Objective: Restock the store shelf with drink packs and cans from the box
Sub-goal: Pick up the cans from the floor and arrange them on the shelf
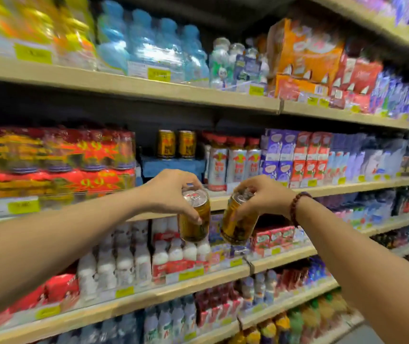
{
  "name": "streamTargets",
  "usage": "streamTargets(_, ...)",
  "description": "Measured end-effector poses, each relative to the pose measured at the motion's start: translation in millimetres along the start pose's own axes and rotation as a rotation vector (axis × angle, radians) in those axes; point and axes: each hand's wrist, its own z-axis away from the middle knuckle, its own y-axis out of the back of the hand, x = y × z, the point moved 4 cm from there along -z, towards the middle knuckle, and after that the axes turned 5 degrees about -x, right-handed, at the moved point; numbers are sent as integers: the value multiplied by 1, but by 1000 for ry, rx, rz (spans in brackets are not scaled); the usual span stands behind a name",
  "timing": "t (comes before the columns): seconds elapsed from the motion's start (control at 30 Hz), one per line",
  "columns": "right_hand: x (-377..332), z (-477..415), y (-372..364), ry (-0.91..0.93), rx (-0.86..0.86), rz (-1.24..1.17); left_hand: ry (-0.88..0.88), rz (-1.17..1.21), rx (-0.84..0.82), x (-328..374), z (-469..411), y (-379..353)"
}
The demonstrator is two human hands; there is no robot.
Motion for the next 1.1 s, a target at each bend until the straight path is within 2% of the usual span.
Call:
streamTargets(0.27, -49, -73, 30, 97, 64, -52, 75, 48, 124, -33, -34, 72)
streamTargets(0.43, -58, -123, 41, 166, 73, -36, 200, 74, 252, -53, -69, 87)
streamTargets(0.73, -50, -203, 38, 228, -16, -2, 389, 83, 336, -90, -115, 82)
streamTargets(1.1, -27, -250, 5, 184, -211, 139, 485, 18, 223, -116, -150, 41)
